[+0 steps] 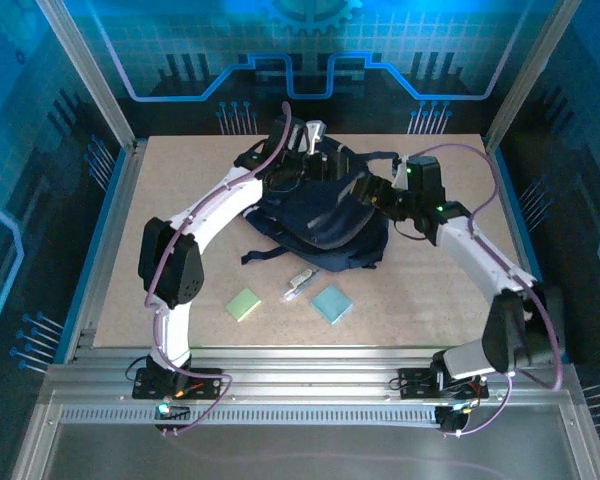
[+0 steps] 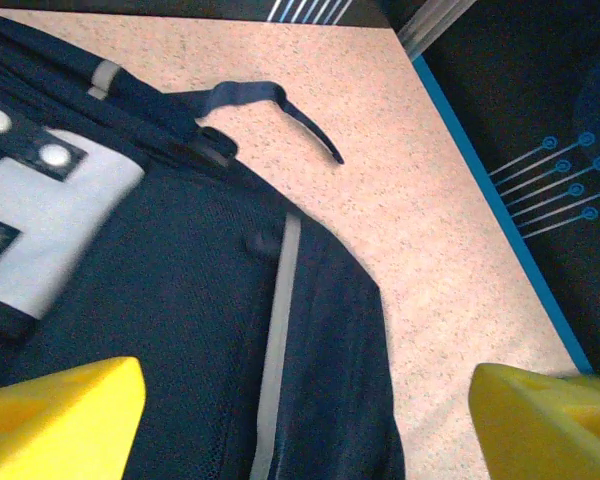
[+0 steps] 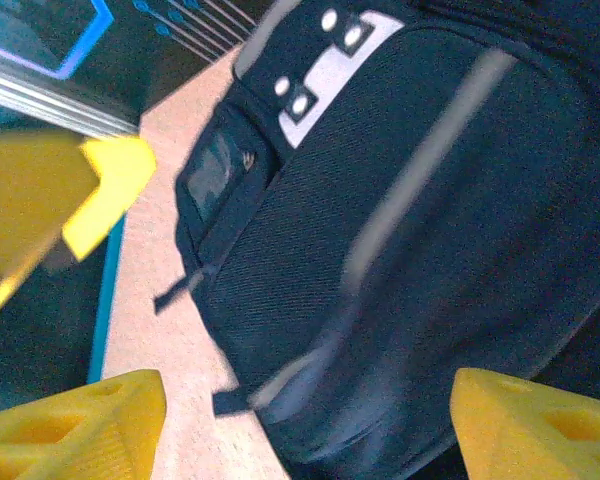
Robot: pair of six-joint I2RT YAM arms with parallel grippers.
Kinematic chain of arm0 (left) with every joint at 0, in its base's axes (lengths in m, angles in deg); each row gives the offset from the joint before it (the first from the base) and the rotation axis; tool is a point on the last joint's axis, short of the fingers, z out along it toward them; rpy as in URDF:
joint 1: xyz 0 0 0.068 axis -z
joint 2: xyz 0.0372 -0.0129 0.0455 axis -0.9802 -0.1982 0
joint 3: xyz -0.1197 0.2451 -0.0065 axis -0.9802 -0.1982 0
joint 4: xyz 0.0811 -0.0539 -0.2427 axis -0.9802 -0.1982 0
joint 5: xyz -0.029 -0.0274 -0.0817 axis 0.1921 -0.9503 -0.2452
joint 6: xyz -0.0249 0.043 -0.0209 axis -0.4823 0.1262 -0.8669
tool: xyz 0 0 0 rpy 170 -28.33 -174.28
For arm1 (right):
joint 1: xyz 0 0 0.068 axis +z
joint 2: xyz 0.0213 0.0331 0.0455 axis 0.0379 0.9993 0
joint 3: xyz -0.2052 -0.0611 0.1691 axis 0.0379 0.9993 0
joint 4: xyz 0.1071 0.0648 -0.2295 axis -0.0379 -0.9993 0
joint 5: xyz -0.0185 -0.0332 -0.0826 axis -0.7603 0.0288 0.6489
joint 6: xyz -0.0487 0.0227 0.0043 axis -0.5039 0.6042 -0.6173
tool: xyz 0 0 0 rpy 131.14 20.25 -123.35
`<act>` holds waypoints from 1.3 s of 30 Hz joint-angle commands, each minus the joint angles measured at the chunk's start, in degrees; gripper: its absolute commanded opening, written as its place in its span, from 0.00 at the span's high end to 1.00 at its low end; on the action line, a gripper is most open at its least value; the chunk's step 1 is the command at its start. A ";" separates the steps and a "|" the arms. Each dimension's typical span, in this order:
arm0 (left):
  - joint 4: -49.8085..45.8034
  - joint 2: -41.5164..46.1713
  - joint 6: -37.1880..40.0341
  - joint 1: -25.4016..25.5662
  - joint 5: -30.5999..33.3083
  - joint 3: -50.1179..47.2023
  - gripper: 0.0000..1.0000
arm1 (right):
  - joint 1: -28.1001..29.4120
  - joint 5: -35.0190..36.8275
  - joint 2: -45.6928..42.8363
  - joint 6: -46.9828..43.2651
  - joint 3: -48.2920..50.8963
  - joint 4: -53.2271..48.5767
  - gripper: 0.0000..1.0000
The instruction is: Pack the student bag
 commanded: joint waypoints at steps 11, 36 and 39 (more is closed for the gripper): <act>16.05 15.21 -8.94 -14.13 9.09 -30.87 0.06 | 22.94 17.32 8.99 4.04 0.63 0.89 0.30; 3.27 -11.55 -12.27 -18.25 11.19 -11.82 0.94 | 21.00 16.64 26.26 6.49 -0.93 3.60 0.39; 8.92 -7.09 -13.44 -17.77 11.19 -18.92 1.00 | 18.30 15.92 25.90 3.40 -1.45 1.64 0.39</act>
